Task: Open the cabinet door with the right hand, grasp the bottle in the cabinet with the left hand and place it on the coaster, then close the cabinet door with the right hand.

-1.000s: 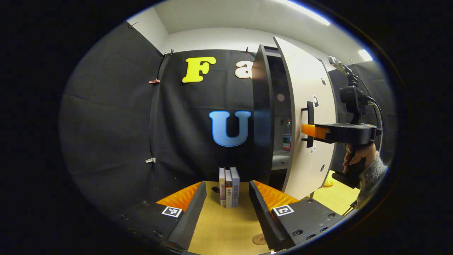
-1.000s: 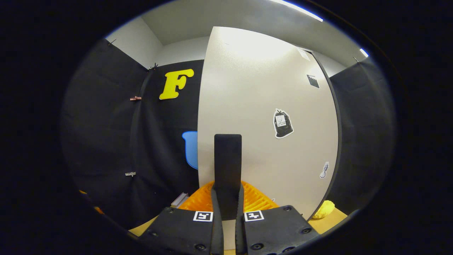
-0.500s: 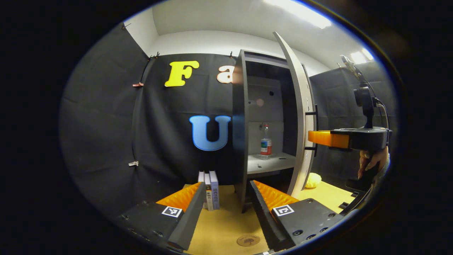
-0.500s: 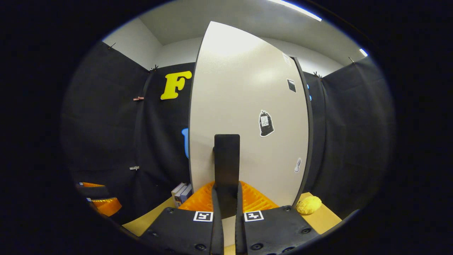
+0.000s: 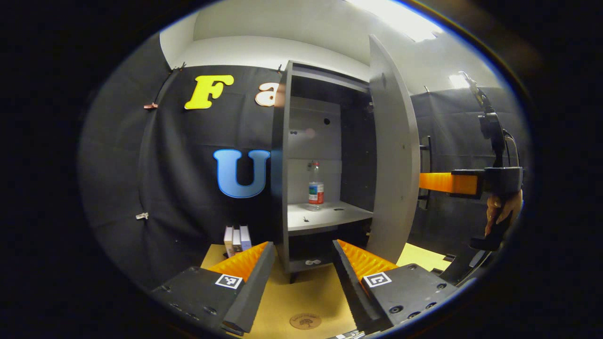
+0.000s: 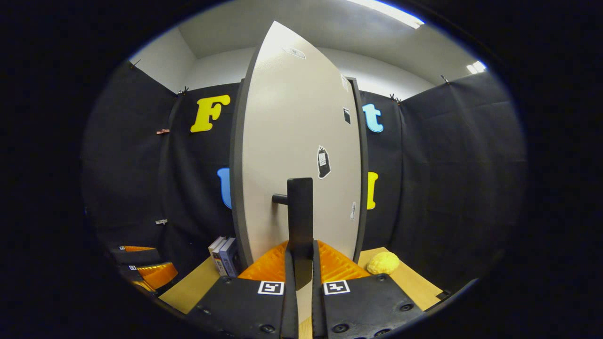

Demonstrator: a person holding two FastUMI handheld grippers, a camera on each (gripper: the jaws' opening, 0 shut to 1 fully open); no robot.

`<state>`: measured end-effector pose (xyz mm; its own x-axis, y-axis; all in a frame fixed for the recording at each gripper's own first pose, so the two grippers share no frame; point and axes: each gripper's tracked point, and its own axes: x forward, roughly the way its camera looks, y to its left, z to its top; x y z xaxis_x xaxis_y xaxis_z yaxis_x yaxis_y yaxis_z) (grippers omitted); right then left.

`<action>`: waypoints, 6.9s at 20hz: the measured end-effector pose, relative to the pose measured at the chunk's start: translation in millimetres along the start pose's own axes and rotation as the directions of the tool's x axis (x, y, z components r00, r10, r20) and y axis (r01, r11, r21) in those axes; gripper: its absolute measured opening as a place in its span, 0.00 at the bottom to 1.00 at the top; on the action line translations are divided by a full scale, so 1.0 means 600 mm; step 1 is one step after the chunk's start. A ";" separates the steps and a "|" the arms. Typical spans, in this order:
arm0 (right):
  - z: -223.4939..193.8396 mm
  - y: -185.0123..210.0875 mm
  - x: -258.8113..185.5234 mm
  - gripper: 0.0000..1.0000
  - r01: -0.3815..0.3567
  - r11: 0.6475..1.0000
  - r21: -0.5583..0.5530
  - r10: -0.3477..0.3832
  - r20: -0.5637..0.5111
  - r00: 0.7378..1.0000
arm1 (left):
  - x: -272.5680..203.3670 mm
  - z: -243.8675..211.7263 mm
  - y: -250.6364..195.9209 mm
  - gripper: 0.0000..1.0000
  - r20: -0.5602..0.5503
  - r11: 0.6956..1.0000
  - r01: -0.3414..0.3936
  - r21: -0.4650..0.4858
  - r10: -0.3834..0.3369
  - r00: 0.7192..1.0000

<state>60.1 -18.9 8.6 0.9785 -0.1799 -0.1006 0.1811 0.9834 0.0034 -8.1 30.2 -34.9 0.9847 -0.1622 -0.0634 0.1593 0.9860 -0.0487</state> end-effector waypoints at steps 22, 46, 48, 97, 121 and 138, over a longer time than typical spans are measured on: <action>0.021 -0.265 -0.009 0.06 -0.004 1.000 0.001 0.004 -0.015 1.000 | 0.360 0.093 -0.134 0.78 0.100 0.996 0.069 0.050 -0.074 0.992; 0.013 -0.319 0.018 0.39 -0.242 0.968 0.062 0.248 -0.104 0.963 | 0.792 0.071 -0.067 0.98 0.077 0.986 -0.158 0.048 0.154 0.985; 0.011 -0.320 0.020 0.39 -0.244 0.967 0.066 0.250 -0.109 0.962 | 0.808 0.064 -0.061 0.98 0.068 0.984 -0.169 0.049 0.166 0.984; -0.190 0.071 0.002 0.75 -0.325 0.942 0.087 0.332 -0.085 0.939 | 0.141 -0.310 -0.007 0.78 -0.040 0.997 -0.060 0.056 0.062 0.997; -0.370 0.093 0.046 0.76 -0.422 0.899 0.117 0.436 -0.332 0.837 | 0.141 -0.568 -0.008 0.94 -0.164 0.989 -0.123 -0.085 0.108 0.981; -0.198 0.051 -0.062 0.75 -0.342 0.935 0.088 0.353 -0.248 0.902 | 0.135 -0.191 -0.042 0.95 0.014 0.998 -0.057 -0.034 0.057 0.998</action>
<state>17.8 20.7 -106.1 0.9221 0.1907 -0.3366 -0.1570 0.9797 0.1250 59.5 -12.1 -153.3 0.9931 -0.1049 -0.0520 0.1006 0.9918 -0.0792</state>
